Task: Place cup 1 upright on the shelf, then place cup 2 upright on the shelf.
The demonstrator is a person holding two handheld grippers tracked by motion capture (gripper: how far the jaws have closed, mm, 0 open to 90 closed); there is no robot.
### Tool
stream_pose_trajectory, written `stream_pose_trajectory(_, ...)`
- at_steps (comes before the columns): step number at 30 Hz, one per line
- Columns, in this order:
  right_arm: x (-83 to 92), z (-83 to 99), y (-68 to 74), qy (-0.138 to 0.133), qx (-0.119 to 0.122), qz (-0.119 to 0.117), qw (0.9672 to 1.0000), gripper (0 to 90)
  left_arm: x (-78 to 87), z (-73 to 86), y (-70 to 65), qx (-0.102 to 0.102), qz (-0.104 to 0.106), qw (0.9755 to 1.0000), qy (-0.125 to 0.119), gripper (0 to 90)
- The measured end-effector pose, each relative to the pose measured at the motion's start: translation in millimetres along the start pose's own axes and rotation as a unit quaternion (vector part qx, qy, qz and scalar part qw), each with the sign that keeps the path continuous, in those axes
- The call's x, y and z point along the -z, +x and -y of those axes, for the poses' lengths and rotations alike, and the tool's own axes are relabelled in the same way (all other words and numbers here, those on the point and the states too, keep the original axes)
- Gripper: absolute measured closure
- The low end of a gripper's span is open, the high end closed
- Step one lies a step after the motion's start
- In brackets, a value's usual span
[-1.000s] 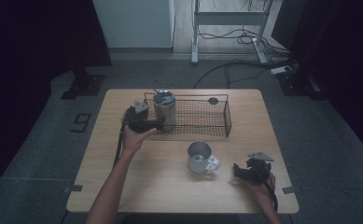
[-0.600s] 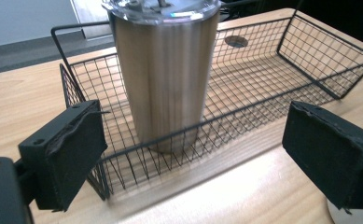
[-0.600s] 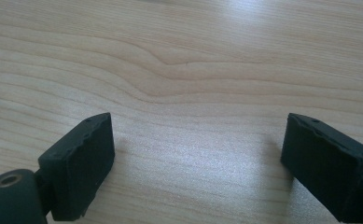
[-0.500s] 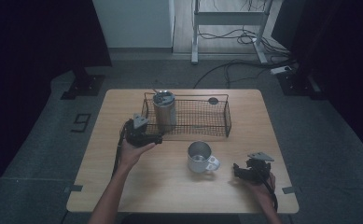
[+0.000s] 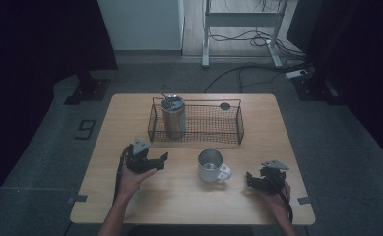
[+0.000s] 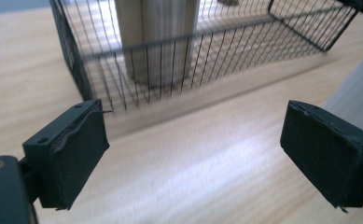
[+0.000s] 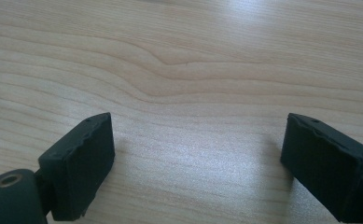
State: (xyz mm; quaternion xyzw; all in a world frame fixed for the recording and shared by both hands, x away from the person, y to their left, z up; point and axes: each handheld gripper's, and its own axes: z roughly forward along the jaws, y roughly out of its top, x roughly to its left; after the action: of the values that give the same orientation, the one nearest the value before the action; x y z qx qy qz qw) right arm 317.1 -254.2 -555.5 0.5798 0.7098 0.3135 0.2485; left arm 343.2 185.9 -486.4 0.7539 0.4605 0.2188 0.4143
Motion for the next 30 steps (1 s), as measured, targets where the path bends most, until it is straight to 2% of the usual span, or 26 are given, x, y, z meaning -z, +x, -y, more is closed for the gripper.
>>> stream_pose_trajectory(3,0.0,0.0,0.0,0.000,0.000,0.000,1.0000,9.1,0.4,12.8,-0.7,-0.001,-0.002,1.0000,0.009,7.6)
stream_pose_trajectory(4,0.0,0.0,0.0,0.000,0.000,0.000,1.0000,9.1,0.4,12.8,-0.7,-0.001,-0.002,1.0000,0.009,7.6)
stream_pose_trajectory(5,0.0,0.0,0.0,0.000,0.000,0.000,1.0000,9.1,0.2,20.1,-1.9,-0.003,-0.002,0.9999,0.015,7.6)
stream_pose_trajectory(7,0.0,0.0,0.0,0.000,0.000,0.000,1.0000,9.1,0.2,23.3,-2.4,-0.004,-0.002,0.9998,0.020,7.6)
stream_pose_trajectory(10,0.0,0.0,0.0,0.000,0.000,0.000,1.0000,9.1,-0.5,35.7,-4.6,-0.003,0.007,0.9995,0.030,7.6)
stream_pose_trajectory(12,0.0,0.0,0.0,0.000,0.000,0.000,1.0000,9.1,-0.8,38.1,-5.1,-0.006,0.007,0.9993,0.036,8.0)
stream_pose_trajectory(13,0.0,0.0,0.0,0.000,0.000,0.000,1.0000,9.1,-1.4,41.7,-6.3,-0.016,0.005,0.9988,0.047,8.0)
stream_pose_trajectory(15,0.0,0.0,0.0,0.000,0.000,0.000,1.0000,9.1,-1.0,43.1,-6.5,-0.018,0.003,0.9985,0.051,8.0)
stream_pose_trajectory(20,0.0,0.0,0.0,0.000,0.000,0.000,1.0000,9.1,-2.1,48.7,-5.8,-0.009,0.006,0.9983,0.058,8.6)
stream_pose_trajectory(26,0.1,0.0,-0.2,0.000,0.000,-0.001,1.0000,9.3,-0.8,47.0,-8.9,-0.004,0.008,0.9987,0.051,8.8)
stream_pose_trajectory(30,0.9,0.4,-0.1,-0.006,0.002,0.003,1.0000,12.8,-2.0,47.5,-12.1,-0.008,0.009,0.9986,0.053,8.8)
